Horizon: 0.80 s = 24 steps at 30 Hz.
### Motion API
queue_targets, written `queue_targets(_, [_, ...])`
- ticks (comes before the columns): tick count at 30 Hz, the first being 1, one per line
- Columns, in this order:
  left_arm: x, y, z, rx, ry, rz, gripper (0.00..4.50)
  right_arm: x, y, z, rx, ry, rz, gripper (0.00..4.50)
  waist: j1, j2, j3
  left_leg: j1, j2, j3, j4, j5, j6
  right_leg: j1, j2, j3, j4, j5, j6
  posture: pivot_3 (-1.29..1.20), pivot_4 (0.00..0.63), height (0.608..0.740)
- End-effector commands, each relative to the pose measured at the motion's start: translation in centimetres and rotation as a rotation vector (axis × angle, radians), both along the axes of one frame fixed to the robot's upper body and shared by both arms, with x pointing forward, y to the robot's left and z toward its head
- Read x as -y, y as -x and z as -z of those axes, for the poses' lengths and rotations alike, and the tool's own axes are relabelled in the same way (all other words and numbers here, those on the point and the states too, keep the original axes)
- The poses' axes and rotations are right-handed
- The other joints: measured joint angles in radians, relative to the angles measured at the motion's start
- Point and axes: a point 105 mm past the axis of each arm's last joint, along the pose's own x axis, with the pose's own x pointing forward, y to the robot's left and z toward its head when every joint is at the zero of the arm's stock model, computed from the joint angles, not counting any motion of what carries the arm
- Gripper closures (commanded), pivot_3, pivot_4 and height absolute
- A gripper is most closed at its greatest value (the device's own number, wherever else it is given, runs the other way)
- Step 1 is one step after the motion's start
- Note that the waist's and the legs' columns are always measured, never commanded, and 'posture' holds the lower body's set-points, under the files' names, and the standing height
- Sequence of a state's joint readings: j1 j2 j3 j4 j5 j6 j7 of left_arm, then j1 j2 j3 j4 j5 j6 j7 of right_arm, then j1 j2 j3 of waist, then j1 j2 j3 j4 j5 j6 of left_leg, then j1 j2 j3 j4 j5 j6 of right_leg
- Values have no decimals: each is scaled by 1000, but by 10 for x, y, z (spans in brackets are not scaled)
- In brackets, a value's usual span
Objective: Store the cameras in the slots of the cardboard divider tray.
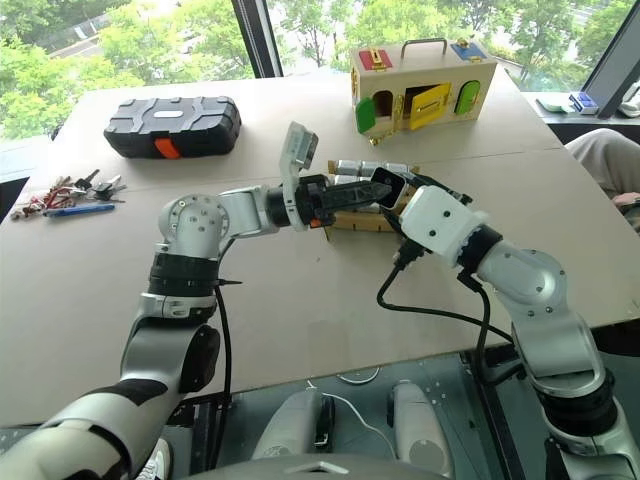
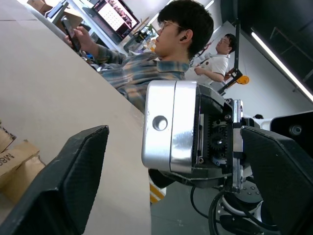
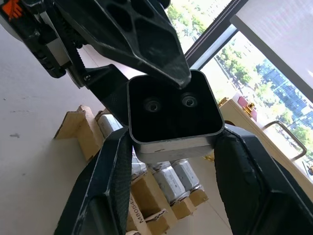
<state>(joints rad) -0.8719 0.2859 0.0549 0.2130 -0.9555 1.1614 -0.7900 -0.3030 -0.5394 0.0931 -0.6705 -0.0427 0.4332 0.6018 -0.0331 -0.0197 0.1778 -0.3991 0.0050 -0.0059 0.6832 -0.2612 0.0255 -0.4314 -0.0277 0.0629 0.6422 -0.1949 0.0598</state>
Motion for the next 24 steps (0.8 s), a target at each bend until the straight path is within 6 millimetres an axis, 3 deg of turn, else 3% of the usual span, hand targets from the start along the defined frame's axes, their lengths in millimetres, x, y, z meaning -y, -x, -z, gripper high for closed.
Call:
queue_targets(1, [2,2,-15,23,40,32,1967,-8,11,-14,38,-42,-49,2054,-1,0,0,0,0,0,0,0,0,0,0,0,0,0,0,0,150,740])
queue_targets(4, [4,3,-17,18,45,48,3393,-8,13,-15,18,-73,-56,676,-1,0,0,0,0,-1,0,0,0,0,0,0,0,0,0,0,150,740])
queue_targets(5, [5,2,-19,20,47,50,3734,-6,12,-15,22,-76,-42,308,-1,0,0,0,0,-1,0,0,0,0,0,0,0,0,0,0,150,740])
queue_targets(6, [6,1,-20,23,49,51,3754,-1,11,-15,27,-79,-16,0,0,0,0,0,0,-1,0,0,0,0,0,0,0,0,0,0,150,740])
queue_targets(9, [10,-3,-24,80,29,51,3754,20,10,-6,-25,-98,61,0,5,0,0,-1,0,-1,0,0,0,0,0,-1,0,0,0,0,150,740])
queue_targets(12, [21,-13,-27,226,-45,77,3754,68,15,11,-160,-111,158,0,25,-1,0,-2,-1,1,0,0,0,0,-1,-3,-1,0,0,0,150,740])
queue_targets(15, [34,-30,-25,435,-166,104,3754,106,25,12,-243,-120,194,0,30,-1,0,-3,-3,1,0,0,0,1,-2,-4,-4,-2,-3,0,150,740])
queue_targets(20, [50,-48,-18,717,-338,166,3754,132,34,-6,-233,-135,213,0,19,-2,1,-3,-2,2,-1,-1,1,1,-1,-3,-6,-3,-3,0,150,740])
queue_targets(24, [55,-56,-7,868,-466,184,3754,131,38,-11,-232,-121,183,0,16,-2,1,-4,-1,1,-2,-2,3,0,0,-3,-6,-3,-3,0,150,740])
